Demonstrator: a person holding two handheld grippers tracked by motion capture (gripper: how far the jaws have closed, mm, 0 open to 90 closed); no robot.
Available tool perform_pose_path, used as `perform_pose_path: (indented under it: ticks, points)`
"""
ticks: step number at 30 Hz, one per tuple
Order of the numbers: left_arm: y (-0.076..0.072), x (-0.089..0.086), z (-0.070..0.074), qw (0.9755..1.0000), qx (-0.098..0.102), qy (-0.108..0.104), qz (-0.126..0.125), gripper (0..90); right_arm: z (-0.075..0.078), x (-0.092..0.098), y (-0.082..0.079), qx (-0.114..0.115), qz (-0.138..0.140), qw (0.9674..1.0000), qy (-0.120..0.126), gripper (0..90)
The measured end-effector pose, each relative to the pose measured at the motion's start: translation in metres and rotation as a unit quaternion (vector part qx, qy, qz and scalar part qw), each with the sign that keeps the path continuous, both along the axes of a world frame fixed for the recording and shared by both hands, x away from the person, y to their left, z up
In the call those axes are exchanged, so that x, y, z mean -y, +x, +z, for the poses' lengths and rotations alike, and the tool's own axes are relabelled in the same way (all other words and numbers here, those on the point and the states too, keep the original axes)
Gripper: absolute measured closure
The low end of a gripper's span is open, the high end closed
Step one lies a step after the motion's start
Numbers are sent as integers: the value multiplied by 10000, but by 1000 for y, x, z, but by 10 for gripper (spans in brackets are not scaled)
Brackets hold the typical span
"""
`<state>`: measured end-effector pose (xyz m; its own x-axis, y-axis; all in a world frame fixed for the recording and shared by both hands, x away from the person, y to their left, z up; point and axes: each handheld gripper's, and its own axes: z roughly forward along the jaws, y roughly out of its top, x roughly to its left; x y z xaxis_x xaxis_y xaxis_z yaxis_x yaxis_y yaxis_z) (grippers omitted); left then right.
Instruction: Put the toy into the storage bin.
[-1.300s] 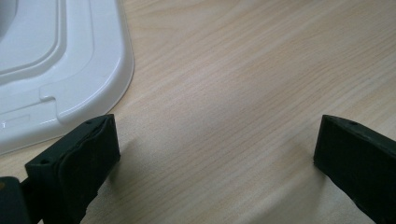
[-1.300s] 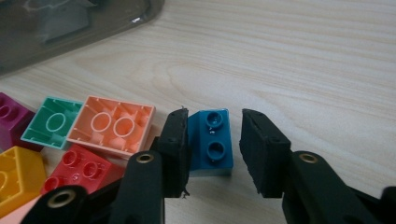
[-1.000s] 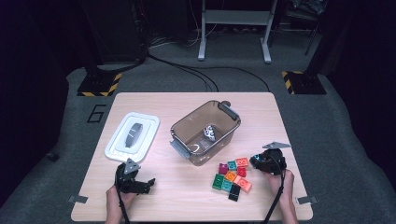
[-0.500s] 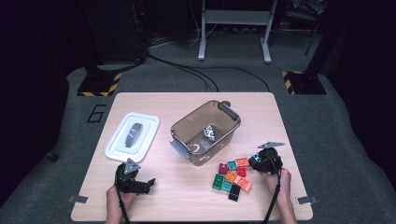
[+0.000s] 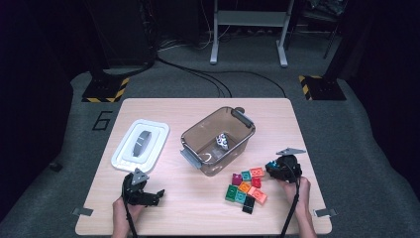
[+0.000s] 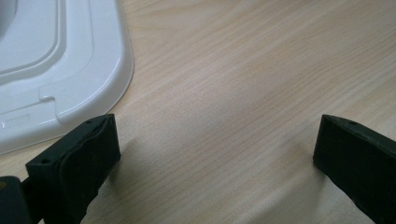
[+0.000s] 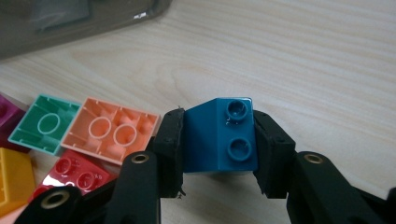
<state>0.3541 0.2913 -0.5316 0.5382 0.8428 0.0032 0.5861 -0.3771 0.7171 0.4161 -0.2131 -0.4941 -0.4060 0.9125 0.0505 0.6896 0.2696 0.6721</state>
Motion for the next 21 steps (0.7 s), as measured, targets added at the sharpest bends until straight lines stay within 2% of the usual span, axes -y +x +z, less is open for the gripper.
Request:
perform_pose_path:
  ticks: [5,9,13,14,15,21]
  points:
    - [0,0,0,10000,14,28,-25,4,9,1,6,42,-66,9999,78,588]
    - [0,-1,0,10000,12,33,-26,4,17,2,13,131,57,9998,106,588]
    - [0,0,0,10000,19,35,-28,5,25,1,19,170,50,9997,164,588]
    - [1,-1,0,9999,36,69,-69,5,28,0,21,117,25,9997,198,588]
    - [1,-1,0,9999,36,69,-69,5,29,0,23,193,72,9996,177,588]
    - [0,0,0,10000,36,44,-81,5,43,-3,34,242,76,9995,194,588]
